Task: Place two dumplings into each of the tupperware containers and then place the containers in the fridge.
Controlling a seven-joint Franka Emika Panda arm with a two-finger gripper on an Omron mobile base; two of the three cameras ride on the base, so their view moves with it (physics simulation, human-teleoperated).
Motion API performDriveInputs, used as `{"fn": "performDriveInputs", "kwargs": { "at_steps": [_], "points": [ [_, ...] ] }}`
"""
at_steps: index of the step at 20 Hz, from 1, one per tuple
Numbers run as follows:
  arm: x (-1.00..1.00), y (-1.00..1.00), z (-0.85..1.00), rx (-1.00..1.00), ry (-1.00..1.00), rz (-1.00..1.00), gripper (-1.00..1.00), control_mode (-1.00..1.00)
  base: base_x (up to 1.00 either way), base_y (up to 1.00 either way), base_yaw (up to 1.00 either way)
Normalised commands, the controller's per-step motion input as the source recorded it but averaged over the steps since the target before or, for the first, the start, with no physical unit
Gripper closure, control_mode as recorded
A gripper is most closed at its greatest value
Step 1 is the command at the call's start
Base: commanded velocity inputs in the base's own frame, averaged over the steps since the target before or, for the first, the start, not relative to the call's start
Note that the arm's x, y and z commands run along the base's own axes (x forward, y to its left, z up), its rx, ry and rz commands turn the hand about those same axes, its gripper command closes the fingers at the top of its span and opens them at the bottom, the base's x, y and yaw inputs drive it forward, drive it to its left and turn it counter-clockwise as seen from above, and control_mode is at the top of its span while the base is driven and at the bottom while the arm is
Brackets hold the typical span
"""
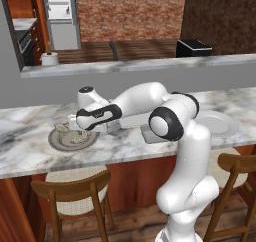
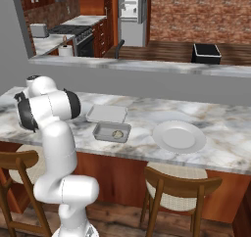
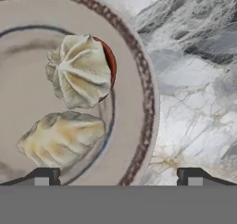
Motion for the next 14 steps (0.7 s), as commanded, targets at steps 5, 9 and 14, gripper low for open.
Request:
{"fn": "performDriveInputs", "kwargs": {
  "at_steps": [5,9,14],
  "points": [
    [0.02,0.02,-0.13,0.1,0.02,-0.4,-1.0,-1.0,0.0,0.0,0.0],
    [0.18,0.0,-0.02,0.16,0.01,-0.23,-1.0,-1.0,0.0,0.0,0.0],
    [0.34,0.11,-0.06,0.04,0.0,-0.13,-1.0,-1.0,0.0,0.0,0.0]
  ]
}}
